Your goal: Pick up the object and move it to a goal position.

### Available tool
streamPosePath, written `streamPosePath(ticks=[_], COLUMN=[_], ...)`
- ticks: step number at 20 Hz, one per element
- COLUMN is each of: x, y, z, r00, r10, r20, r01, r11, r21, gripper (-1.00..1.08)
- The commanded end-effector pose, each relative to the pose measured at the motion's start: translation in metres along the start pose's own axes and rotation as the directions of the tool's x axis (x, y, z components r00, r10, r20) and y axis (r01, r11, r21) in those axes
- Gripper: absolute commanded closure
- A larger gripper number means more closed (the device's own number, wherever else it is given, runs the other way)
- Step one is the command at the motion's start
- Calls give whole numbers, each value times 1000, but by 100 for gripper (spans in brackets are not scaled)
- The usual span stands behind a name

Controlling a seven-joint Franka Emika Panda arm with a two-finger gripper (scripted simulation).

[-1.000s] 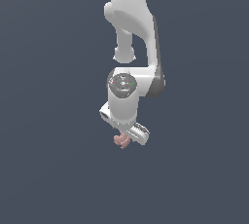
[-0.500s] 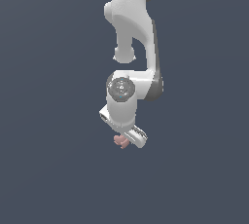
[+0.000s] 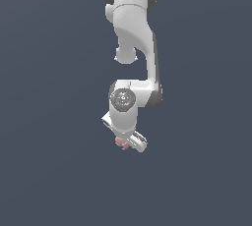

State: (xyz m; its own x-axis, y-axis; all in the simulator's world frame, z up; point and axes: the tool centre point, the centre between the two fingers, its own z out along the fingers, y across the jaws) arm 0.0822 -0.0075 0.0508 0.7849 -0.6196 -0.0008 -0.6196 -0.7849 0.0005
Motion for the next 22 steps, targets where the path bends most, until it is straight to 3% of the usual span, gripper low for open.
streamPosePath(ticks=[1, 6, 7, 22], x=[0, 1, 1, 0], y=[0, -1, -1, 3], z=[9, 11, 11, 8], r00=[1000, 1000, 1000, 1000], r10=[1, 1, 1, 1], r20=[-1, -1, -1, -1], r01=[-1, -1, -1, -1], r11=[1000, 1000, 1000, 1000], r21=[1, 1, 1, 1], gripper=[-92, -92, 108, 108])
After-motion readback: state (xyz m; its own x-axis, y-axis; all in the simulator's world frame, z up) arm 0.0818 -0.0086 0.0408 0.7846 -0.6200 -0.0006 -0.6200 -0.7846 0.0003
